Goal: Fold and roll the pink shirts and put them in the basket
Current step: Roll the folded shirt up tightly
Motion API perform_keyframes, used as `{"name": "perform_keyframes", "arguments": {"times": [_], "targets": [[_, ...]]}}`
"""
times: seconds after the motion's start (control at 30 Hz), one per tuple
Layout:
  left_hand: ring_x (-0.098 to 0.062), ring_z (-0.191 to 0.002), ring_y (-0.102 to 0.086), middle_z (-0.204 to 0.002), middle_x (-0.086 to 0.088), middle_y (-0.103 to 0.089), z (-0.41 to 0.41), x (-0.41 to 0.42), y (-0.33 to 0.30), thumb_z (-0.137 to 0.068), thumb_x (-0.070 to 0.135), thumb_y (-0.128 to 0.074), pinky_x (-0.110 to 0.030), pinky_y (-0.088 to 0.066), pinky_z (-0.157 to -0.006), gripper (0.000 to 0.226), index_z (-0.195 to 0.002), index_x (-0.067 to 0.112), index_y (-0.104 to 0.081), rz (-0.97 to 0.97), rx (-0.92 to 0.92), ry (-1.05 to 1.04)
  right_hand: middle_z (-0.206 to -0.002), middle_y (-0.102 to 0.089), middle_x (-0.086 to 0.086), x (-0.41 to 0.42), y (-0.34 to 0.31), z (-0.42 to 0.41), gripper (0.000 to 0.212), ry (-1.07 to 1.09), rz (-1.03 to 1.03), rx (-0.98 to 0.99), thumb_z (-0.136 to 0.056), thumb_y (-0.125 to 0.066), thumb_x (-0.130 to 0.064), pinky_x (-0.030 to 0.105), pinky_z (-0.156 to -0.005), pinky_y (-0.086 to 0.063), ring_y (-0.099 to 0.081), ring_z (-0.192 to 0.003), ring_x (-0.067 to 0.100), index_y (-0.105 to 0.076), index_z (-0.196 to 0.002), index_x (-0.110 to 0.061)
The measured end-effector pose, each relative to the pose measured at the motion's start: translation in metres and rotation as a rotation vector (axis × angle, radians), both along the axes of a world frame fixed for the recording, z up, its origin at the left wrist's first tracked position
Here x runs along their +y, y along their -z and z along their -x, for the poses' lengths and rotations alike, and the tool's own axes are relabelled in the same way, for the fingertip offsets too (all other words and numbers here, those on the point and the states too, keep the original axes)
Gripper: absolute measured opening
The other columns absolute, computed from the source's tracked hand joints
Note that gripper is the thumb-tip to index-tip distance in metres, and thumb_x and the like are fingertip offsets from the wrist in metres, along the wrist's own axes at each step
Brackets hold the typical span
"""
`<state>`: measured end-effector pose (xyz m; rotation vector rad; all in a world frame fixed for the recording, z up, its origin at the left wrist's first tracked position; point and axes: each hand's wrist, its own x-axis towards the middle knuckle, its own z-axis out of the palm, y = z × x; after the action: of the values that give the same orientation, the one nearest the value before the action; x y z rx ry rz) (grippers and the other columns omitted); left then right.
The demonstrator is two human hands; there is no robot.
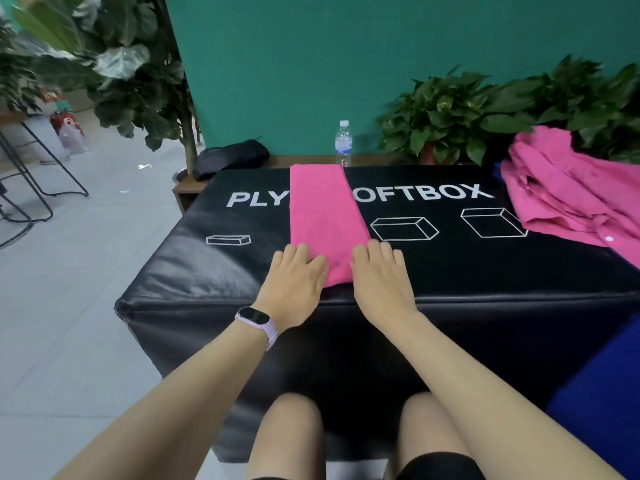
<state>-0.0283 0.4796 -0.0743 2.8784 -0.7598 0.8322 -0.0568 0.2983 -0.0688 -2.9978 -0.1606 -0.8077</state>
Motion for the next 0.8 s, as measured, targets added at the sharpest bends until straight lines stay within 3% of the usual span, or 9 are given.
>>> {"name": "perform_keyframes", "arguments": {"times": [0.07,0.13,0.23,0.3,0.43,0.53,0.63,0.7,0.8], "targets": [[-0.024,-0.076,-0.032,-0.086,-0.003,-0.042,-0.001,0.0,0.003,-0.102,0.027,-0.036,-0.04,-0.032,-0.07,0.02,-0.09,0.018,-0.049,0.02,0.023,-0.013,-0.092,-0.054,0.004,0.007,0.003,0.004,0.017,-0.027,-0.001,-0.037,-0.082,-0.058,-0.001,0.038,-0.079,-0.041,-0.05,-0.086,0.026,-0.056,-0.095,-0.013],[-0.024,-0.077,-0.032,-0.088,-0.003,-0.043,-0.002,-0.001,0.005,-0.102,0.027,-0.038,-0.039,-0.028,-0.07,0.019,-0.092,0.018,-0.051,0.052,0.061,-0.027,-0.089,-0.057,0.003,0.009,0.008,0.009,0.018,-0.073,-0.08,-0.073,-0.08,-0.059,0.003,0.038,-0.079,-0.044,-0.053,-0.085,0.026,-0.059,-0.092,-0.011],[-0.024,-0.081,-0.032,-0.089,-0.001,-0.039,-0.005,-0.004,0.005,-0.104,0.029,-0.037,-0.037,-0.021,-0.071,0.022,-0.084,0.023,-0.043,0.083,0.143,-0.052,-0.09,-0.061,0.002,0.006,0.014,0.011,0.01,-0.099,-0.193,-0.094,-0.095,-0.054,-0.007,0.038,-0.081,-0.044,-0.054,-0.087,0.024,-0.064,-0.093,-0.011],[-0.024,-0.083,-0.033,-0.087,0.0,-0.038,-0.01,-0.005,0.002,-0.105,0.032,-0.034,-0.037,-0.02,-0.072,0.025,-0.081,0.025,-0.039,0.087,0.207,-0.069,-0.089,-0.06,0.001,0.004,0.015,0.011,0.017,-0.13,-0.171,-0.111,-0.101,-0.051,-0.018,0.039,-0.081,-0.044,-0.054,-0.086,0.022,-0.064,-0.092,-0.012],[-0.026,-0.087,-0.04,-0.086,0.0,-0.043,-0.015,-0.009,-0.004,-0.106,0.034,-0.03,-0.037,-0.024,-0.076,0.034,-0.081,0.019,-0.048,0.05,0.279,-0.073,-0.089,-0.059,0.0,0.006,0.014,0.002,0.026,-0.107,-0.192,-0.043,-0.105,-0.043,-0.025,0.039,-0.082,-0.042,-0.052,-0.086,0.023,-0.06,-0.09,-0.014],[-0.027,-0.084,-0.041,-0.087,0.0,-0.046,-0.005,-0.006,-0.007,-0.107,0.034,-0.032,-0.04,-0.032,-0.079,0.029,-0.089,0.016,-0.048,0.039,0.189,-0.064,-0.085,-0.058,-0.002,0.009,0.005,-0.015,0.033,-0.089,-0.253,0.094,-0.109,-0.032,-0.028,0.04,-0.081,-0.038,-0.053,-0.087,0.024,-0.05,-0.084,-0.018],[-0.027,-0.078,-0.04,-0.088,-0.004,-0.046,0.013,-0.015,-0.012,-0.095,0.01,-0.039,-0.038,-0.033,-0.072,0.01,-0.091,0.014,-0.048,-0.045,-0.011,-0.073,-0.075,-0.057,-0.002,0.007,-0.003,-0.032,0.035,-0.104,-0.207,0.212,-0.107,-0.031,-0.021,0.039,-0.069,-0.034,-0.052,-0.076,0.027,-0.04,-0.074,-0.018],[-0.026,-0.076,-0.042,-0.085,-0.005,-0.047,0.028,-0.029,-0.013,-0.077,0.0,-0.032,-0.036,-0.034,-0.068,0.025,-0.089,0.014,-0.048,-0.095,-0.055,-0.067,-0.065,-0.047,-0.005,0.004,-0.006,-0.038,0.033,-0.109,-0.188,0.259,-0.101,-0.036,-0.016,0.037,-0.062,-0.031,-0.049,-0.069,0.028,-0.033,-0.069,-0.02],[-0.023,-0.079,-0.044,-0.09,-0.004,-0.048,0.034,-0.037,-0.008,-0.074,-0.001,-0.031,-0.034,-0.037,-0.072,0.031,-0.094,0.014,-0.05,-0.072,-0.025,-0.031,-0.066,-0.048,-0.001,0.002,-0.009,-0.045,0.027,-0.117,-0.193,0.293,-0.099,-0.038,-0.019,0.038,-0.061,-0.03,-0.047,-0.066,0.031,-0.035,-0.072,-0.018]]}}
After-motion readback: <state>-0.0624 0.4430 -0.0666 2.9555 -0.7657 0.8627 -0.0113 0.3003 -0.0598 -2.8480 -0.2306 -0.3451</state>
